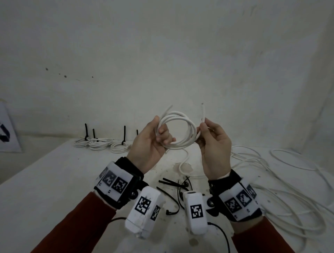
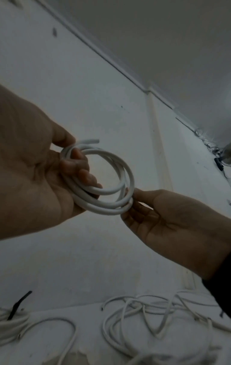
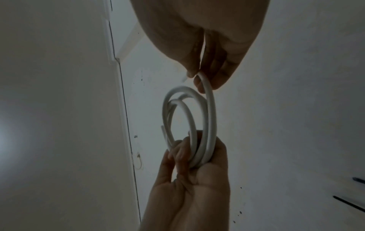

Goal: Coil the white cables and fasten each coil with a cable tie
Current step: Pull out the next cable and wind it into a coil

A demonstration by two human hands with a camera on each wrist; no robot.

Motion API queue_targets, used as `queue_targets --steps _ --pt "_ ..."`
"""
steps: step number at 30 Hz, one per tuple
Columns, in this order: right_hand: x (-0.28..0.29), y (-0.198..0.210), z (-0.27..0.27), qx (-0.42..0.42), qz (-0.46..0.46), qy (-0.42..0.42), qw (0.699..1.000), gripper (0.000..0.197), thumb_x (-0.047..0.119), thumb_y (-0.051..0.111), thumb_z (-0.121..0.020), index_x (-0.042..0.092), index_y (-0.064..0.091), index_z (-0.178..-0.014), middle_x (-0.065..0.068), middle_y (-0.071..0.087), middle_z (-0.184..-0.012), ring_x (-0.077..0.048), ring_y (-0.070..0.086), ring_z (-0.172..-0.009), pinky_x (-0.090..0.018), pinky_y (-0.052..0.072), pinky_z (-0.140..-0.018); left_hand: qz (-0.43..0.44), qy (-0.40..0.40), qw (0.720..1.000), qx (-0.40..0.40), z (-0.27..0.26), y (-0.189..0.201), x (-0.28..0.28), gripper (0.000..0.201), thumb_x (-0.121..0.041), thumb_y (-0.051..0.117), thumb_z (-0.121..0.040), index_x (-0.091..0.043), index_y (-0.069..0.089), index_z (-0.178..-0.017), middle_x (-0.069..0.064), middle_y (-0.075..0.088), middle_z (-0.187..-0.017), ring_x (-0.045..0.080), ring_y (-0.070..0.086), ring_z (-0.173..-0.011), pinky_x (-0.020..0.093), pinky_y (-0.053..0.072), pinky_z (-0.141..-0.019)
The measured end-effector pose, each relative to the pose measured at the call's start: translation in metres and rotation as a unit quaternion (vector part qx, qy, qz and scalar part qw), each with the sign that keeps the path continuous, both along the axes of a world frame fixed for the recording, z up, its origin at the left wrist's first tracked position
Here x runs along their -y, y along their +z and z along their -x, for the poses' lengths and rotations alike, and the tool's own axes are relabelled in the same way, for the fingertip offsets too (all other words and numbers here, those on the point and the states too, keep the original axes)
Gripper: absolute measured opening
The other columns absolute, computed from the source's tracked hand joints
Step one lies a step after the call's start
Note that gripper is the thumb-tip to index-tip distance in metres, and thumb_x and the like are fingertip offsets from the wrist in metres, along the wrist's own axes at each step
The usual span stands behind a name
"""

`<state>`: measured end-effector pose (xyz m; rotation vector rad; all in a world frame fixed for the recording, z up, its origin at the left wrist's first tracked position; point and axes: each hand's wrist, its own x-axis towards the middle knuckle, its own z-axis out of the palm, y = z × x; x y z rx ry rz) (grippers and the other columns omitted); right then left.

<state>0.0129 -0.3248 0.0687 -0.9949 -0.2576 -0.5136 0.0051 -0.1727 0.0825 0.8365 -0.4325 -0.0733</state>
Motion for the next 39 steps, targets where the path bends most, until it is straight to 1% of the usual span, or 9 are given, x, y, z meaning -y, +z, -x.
queue_targets --steps 5,11,16,19,22,25,29,34,39 --pt "0.0 0.006 0.003 0.017 0.076 0.036 0.996 0.016 0.005 0.055 -0.094 0.01 0.068 -0.103 -0.008 0.068 -0.084 -0.018 0.062 -0.078 -0.032 0.056 -0.078 -0.07 0.021 0.997 0.017 0.0 0.006 0.0 0.044 -0.034 0.039 -0.095 -0.016 0.045 -0.055 -0.004 0.027 -0.048 0.012 0.034 -0.047 0.021 0.047 -0.061" --pt "0.006 0.015 0.006 -0.063 0.135 0.126 0.981 0.022 -0.003 0.053 -0.091 0.006 0.073 -0.091 -0.011 0.062 -0.062 -0.019 0.061 -0.056 -0.025 0.053 -0.056 -0.081 0.021 0.996 -0.018 0.001 0.0 0.0 0.037 -0.034 0.044 -0.093 -0.015 0.041 -0.062 -0.003 0.025 -0.049 0.011 0.032 -0.046 0.018 0.042 -0.049" --pt "0.009 0.018 0.011 -0.033 0.166 0.164 0.972 0.027 0.005 0.048 -0.092 0.008 0.075 -0.091 -0.014 0.065 -0.079 -0.023 0.063 -0.069 -0.033 0.052 -0.067 -0.067 0.047 0.996 -0.032 -0.002 -0.002 -0.001 0.042 -0.031 0.04 -0.099 -0.015 0.043 -0.06 -0.004 0.026 -0.048 0.01 0.033 -0.045 0.019 0.043 -0.048" --pt "0.005 0.009 0.015 -0.002 0.253 0.129 0.959 0.022 0.007 0.06 -0.091 0.013 0.07 -0.109 -0.008 0.064 -0.088 -0.02 0.062 -0.076 -0.037 0.054 -0.075 -0.07 0.049 0.996 -0.033 -0.004 -0.003 -0.001 0.045 -0.033 0.04 -0.098 -0.015 0.045 -0.058 -0.003 0.027 -0.048 0.011 0.033 -0.046 0.02 0.044 -0.049" --pt "0.001 0.001 0.014 0.022 0.28 0.067 0.957 0.022 0.006 0.057 -0.094 0.013 0.068 -0.112 -0.004 0.066 -0.076 -0.016 0.063 -0.072 -0.029 0.055 -0.071 -0.085 0.031 0.995 -0.039 -0.005 -0.007 -0.001 0.043 -0.034 0.041 -0.097 -0.014 0.045 -0.059 -0.003 0.029 -0.048 0.012 0.035 -0.048 0.02 0.044 -0.052" --pt "0.002 -0.002 0.013 0.03 0.271 0.055 0.961 0.023 0.007 0.055 -0.095 0.009 0.067 -0.114 -0.002 0.067 -0.073 -0.015 0.065 -0.074 -0.026 0.054 -0.071 -0.114 0.023 0.993 -0.033 -0.002 -0.007 -0.002 0.037 -0.035 0.043 -0.093 -0.011 0.046 -0.065 -0.003 0.033 -0.048 0.013 0.037 -0.05 0.021 0.04 -0.059" --pt "0.002 0.0 0.013 0.045 0.269 0.038 0.961 0.024 0.006 0.056 -0.095 0.007 0.067 -0.116 -0.004 0.071 -0.083 -0.013 0.068 -0.078 -0.022 0.053 -0.069 -0.184 -0.007 0.983 -0.016 0.001 0.001 -0.01 0.033 -0.031 0.038 -0.096 -0.007 0.054 -0.08 -0.003 0.039 -0.05 0.014 0.046 -0.053 0.027 0.041 -0.072" --pt "-0.001 0.002 0.014 0.042 0.245 0.043 0.968 0.019 0.007 0.058 -0.093 0.005 0.068 -0.11 -0.012 0.072 -0.087 -0.019 0.07 -0.074 -0.02 0.052 -0.064 -0.155 -0.026 0.987 -0.025 0.001 0.003 -0.017 0.011 -0.019 0.035 -0.1 -0.015 0.042 -0.108 0.003 0.05 -0.062 0.018 0.051 -0.055 0.026 0.048 -0.059" --pt "-0.004 -0.002 0.015 0.023 0.236 0.049 0.97 0.016 0.001 0.061 -0.09 0.003 0.07 -0.103 -0.01 0.071 -0.074 -0.018 0.067 -0.065 -0.021 0.05 -0.058 -0.161 -0.042 0.986 -0.008 -0.002 -0.004 -0.019 0.027 -0.02 0.044 -0.095 -0.026 0.049 -0.12 0.003 0.049 -0.064 0.014 0.044 -0.05 0.024 0.043 -0.051"
